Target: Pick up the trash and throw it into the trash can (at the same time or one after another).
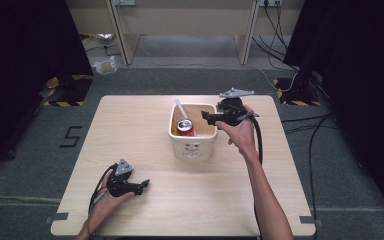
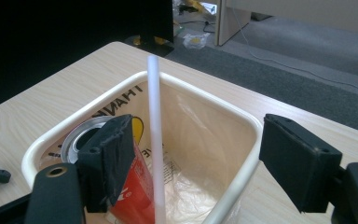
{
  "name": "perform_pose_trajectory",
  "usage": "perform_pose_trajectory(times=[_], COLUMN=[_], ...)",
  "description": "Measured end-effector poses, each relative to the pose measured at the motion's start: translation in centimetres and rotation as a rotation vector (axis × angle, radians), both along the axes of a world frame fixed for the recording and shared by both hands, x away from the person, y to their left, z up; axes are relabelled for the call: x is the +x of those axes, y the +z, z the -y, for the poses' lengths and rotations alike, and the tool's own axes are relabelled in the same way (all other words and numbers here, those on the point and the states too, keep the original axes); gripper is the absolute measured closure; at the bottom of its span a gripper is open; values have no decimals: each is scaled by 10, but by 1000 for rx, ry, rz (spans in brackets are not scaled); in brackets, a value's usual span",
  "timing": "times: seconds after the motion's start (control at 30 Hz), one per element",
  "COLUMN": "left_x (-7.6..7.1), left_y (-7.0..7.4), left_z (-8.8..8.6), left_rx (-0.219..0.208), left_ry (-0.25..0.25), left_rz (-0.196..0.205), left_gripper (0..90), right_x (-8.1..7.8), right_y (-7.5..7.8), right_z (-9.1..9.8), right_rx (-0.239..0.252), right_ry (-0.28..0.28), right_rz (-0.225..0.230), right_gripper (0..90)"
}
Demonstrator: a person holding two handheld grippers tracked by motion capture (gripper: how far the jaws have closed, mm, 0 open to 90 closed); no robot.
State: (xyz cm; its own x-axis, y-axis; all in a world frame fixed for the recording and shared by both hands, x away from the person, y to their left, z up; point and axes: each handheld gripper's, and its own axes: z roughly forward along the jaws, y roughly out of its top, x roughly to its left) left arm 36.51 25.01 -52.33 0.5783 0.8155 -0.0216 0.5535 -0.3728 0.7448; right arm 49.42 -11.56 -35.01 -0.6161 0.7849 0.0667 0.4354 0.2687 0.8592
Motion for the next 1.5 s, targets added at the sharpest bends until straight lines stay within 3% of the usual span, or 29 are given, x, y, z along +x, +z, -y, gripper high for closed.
perform_pose_trajectory(times=[0.73,1.5], left_x=[0,0], left_y=[0,0], left_z=[0,0], left_rx=[0,2], left_ry=[0,-1], left_rz=[1,1], left_gripper=[143,143], right_x=[-24,-41], right_y=[2,-7], right_z=[25,45], right_rx=[-16,-7], right_ry=[-22,-28], right_rz=[38,50], right_gripper=[245,245])
